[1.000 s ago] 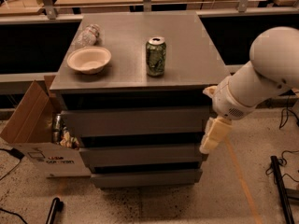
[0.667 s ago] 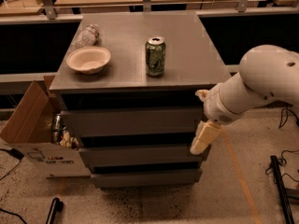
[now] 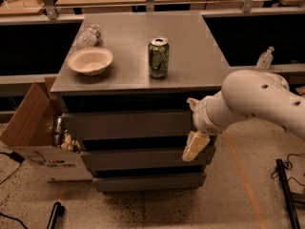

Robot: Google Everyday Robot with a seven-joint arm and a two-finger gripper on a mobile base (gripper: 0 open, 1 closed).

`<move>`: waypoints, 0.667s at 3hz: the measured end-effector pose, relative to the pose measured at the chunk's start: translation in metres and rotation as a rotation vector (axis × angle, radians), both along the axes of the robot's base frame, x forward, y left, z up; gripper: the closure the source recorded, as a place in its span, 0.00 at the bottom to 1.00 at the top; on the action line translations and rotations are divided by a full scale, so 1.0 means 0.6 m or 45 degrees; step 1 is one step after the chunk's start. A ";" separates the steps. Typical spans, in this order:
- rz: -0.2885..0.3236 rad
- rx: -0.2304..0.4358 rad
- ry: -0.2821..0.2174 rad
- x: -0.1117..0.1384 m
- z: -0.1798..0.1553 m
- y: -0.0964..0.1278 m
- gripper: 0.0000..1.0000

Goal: Open top drawer

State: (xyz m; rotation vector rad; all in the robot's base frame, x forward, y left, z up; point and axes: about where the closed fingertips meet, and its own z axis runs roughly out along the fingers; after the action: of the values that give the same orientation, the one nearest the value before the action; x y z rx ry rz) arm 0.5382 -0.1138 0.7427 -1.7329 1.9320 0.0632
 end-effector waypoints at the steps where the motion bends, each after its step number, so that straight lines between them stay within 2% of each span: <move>1: 0.024 -0.027 -0.014 0.018 -0.035 0.011 0.00; 2: 0.056 -0.076 -0.015 0.038 -0.065 0.014 0.00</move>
Offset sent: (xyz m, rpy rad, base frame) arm 0.0395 0.0096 -0.0611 -0.1104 -0.0151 0.0750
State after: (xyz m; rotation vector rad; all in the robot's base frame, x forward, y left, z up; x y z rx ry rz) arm 0.5609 -0.1052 0.7035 -1.8108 1.9052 0.0112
